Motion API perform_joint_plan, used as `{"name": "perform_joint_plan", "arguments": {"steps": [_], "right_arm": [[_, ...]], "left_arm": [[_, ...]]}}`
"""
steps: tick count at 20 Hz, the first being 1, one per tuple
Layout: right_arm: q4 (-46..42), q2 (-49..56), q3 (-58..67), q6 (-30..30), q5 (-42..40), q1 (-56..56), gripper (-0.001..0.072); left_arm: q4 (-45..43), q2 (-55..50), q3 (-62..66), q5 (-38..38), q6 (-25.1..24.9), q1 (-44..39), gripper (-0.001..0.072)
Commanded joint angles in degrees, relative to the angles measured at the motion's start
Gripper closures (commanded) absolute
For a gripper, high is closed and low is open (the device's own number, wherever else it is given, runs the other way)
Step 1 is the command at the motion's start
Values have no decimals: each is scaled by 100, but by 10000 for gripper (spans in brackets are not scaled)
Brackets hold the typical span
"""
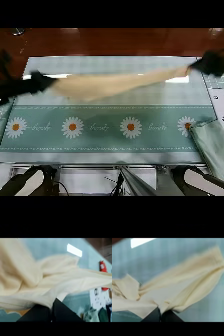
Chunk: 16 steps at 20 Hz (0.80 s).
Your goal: Fold the shirts.
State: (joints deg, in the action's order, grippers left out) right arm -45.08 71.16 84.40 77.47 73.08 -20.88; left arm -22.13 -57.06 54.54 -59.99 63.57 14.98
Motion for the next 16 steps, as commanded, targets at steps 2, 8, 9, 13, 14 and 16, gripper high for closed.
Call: {"name": "perform_joint_plan", "arguments": {"steps": [2,8,9,13,14,16], "right_arm": [[46,-153,3171,400,411,0,688],[-614,-1670,3432,439,1043,0,687],[-789,-1919,3432,448,1086,0,687],[-1408,-2726,3432,791,1543,0,687],[-1504,-2881,3425,859,1646,0,687],[-1644,-3112,3348,938,1692,4,687]], "left_arm": [[-625,109,3226,501,1134,46,681],[-2944,715,5447,-422,1838,46,680],[-3228,966,5490,-553,1840,46,680],[-4712,1860,5488,-1231,1991,46,680],[-5001,2009,5488,-1499,1993,46,680],[-5598,2236,5440,-1958,2131,46,680]]}}
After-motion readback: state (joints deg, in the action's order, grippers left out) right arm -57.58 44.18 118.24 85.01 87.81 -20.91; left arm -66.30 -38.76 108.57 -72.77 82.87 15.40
